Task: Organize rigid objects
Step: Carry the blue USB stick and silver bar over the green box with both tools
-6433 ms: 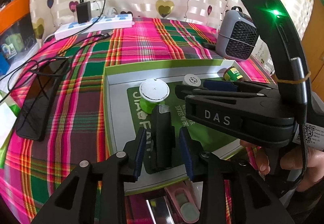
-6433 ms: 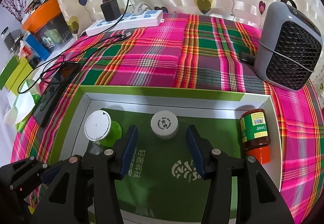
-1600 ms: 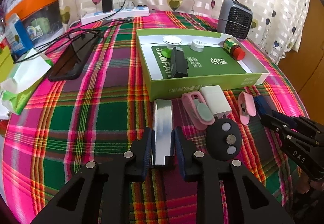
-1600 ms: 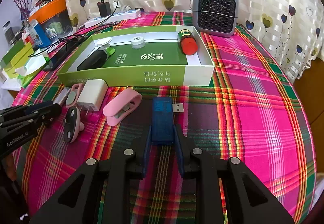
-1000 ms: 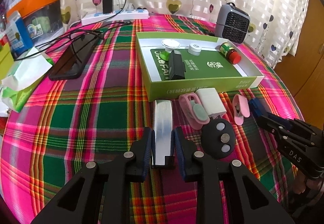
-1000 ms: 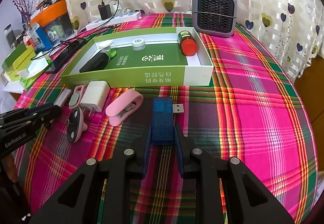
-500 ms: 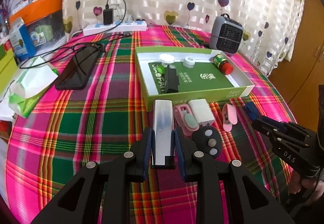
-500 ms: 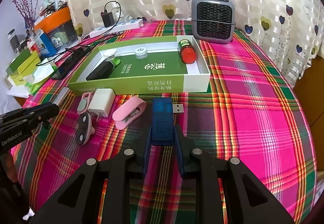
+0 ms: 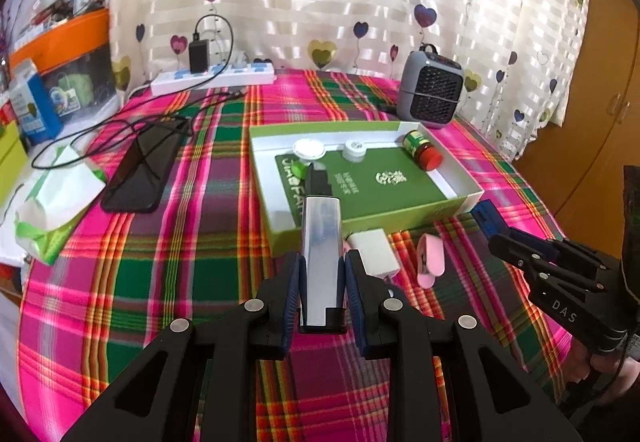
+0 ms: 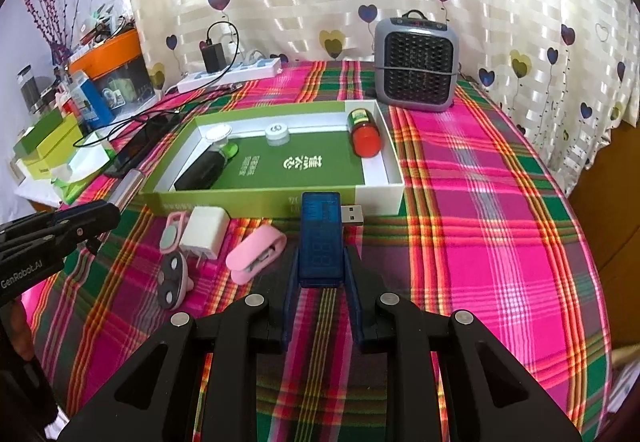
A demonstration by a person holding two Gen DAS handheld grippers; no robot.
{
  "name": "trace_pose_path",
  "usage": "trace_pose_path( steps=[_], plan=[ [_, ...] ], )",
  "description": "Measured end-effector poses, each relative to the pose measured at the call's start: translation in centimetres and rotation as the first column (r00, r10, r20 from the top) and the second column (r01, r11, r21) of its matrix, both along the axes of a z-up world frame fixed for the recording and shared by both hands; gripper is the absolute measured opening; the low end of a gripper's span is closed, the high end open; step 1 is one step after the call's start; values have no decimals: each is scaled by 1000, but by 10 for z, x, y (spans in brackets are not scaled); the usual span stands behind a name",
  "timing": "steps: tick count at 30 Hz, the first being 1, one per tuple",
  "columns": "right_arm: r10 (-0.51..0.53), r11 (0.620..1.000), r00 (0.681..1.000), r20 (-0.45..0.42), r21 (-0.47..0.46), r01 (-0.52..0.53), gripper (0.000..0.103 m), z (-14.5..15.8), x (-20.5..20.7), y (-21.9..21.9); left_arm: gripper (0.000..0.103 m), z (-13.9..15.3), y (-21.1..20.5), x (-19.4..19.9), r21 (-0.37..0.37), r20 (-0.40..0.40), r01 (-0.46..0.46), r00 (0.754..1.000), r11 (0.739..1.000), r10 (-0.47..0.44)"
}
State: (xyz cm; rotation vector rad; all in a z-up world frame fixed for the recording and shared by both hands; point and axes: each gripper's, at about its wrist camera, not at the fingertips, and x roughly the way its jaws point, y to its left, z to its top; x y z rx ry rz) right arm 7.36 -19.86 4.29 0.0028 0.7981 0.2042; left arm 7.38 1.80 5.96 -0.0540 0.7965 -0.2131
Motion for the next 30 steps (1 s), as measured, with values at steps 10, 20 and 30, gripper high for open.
trace_pose_path(
  steps=[10, 20, 30],
  plan=[
    [0, 1000, 1000, 22, 0, 0, 23, 10, 16, -1, 22, 8, -11, 16, 9, 17, 26, 1000, 1000, -26],
    [12, 1000, 1000, 25, 10, -12, 23, 12, 44, -1, 22, 8, -27, 41, 5, 20, 59, 998, 998, -59],
    [37, 999, 999, 1, 38, -37, 23, 10, 79, -3, 22, 1, -39, 69, 3, 2, 72, 997, 997, -72]
  ],
)
